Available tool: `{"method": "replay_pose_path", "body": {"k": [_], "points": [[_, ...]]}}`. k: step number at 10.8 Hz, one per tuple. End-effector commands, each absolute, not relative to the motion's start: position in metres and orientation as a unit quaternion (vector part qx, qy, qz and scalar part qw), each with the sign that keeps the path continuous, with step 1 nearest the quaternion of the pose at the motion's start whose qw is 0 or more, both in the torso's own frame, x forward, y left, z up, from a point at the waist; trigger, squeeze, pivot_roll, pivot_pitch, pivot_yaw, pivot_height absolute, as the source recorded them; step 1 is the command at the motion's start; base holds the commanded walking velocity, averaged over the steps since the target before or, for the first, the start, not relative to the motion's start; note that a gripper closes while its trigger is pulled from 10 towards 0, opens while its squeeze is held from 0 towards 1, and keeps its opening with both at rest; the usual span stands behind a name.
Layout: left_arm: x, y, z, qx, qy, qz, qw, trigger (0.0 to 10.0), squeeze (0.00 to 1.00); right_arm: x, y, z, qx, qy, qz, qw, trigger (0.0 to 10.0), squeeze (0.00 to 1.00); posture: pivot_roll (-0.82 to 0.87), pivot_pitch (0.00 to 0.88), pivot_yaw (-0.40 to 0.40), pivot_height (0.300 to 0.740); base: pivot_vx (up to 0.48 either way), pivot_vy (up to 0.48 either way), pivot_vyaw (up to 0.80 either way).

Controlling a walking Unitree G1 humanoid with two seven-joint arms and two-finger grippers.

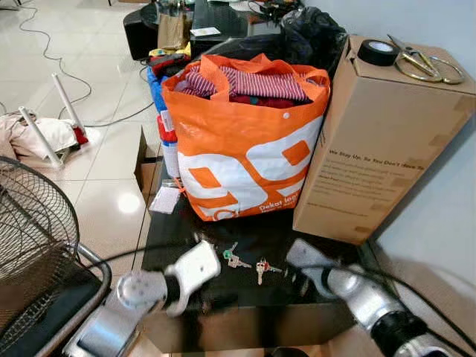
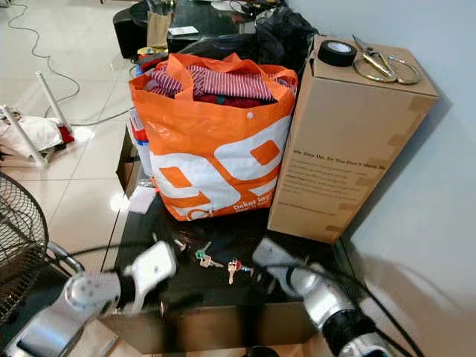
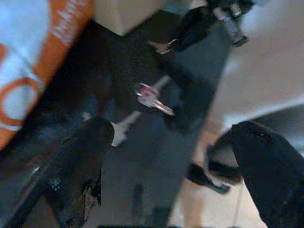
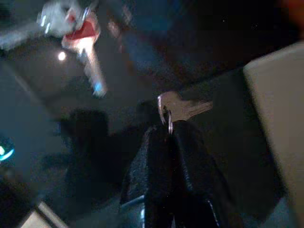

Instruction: Hang keys on a hook

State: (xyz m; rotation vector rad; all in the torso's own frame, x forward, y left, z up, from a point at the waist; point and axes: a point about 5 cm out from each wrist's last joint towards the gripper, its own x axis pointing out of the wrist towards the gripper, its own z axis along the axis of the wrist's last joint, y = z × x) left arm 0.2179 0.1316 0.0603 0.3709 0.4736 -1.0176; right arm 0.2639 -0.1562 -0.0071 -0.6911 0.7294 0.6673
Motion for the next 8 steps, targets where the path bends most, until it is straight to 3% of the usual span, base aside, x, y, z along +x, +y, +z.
{"method": "replay_pose_path", "body": {"k": [1,3,4,6,8], "points": [[0.229,0.136,0.071,0.161,0.192,-0.436,0.864,10.0,0.0,0.266,-0.154,0.005,-0.31,0.315,0.319,0.838,0.0,0.0,-0.18,0.0,-0.008,0.74,0.0,0.0,0.0],[0.242,0.143,0.093,0.108,0.144,-0.34,0.923,10.0,0.0,0.271,-0.151,0.04,-0.256,0.246,0.308,0.883,0.0,0.0,-0.13,0.0,-0.01,0.74,0.0,0.0,0.0],[0.251,0.152,0.114,0.081,0.088,-0.259,0.958,10.0,0.0,0.276,-0.146,0.076,-0.185,0.162,0.276,0.929,0.0,0.0,-0.11,0.0,-0.001,0.74,0.0,0.0,0.0],[0.258,0.16,0.131,0.084,0.054,-0.182,0.978,10.0,0.0,0.275,-0.142,0.115,-0.096,0.075,0.214,0.969,0.0,0.0,-0.09,0.0,-0.012,0.74,0.0,0.0,0.0],[0.265,0.164,0.149,0.089,0.029,-0.13,0.987,10.0,0.0,0.271,-0.152,0.142,-0.014,0.044,0.143,0.989,0.0,0.0,-0.07,0.0,-0.027,0.74,0.0,0.0,0.0]]}}
